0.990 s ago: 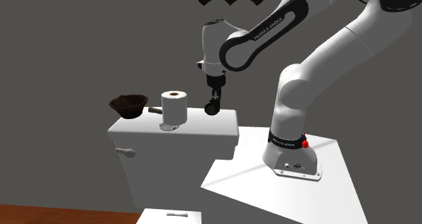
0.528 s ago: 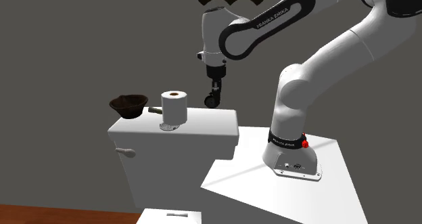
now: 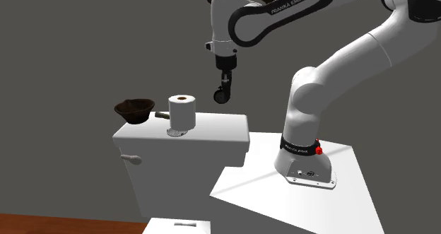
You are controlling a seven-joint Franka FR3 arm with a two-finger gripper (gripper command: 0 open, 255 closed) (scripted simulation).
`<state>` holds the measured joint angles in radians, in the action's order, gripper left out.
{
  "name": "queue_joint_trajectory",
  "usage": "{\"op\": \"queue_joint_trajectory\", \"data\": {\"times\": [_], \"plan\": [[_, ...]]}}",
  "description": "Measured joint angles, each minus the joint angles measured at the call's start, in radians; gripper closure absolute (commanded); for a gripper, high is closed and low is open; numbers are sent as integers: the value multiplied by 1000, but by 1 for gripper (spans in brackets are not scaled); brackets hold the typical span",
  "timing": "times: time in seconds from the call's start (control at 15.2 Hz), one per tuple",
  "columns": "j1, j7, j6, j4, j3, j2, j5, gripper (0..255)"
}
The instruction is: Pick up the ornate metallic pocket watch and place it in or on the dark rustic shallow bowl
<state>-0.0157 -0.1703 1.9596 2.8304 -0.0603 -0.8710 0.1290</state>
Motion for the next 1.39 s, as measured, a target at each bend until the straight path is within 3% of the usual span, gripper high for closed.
{"op": "queue_joint_trajectory", "data": {"times": [0.99, 1.39], "plan": [[0, -30, -207, -183, 3, -25, -7, 255], [-1, 17, -141, -337, -38, 201, -21, 255]]}}
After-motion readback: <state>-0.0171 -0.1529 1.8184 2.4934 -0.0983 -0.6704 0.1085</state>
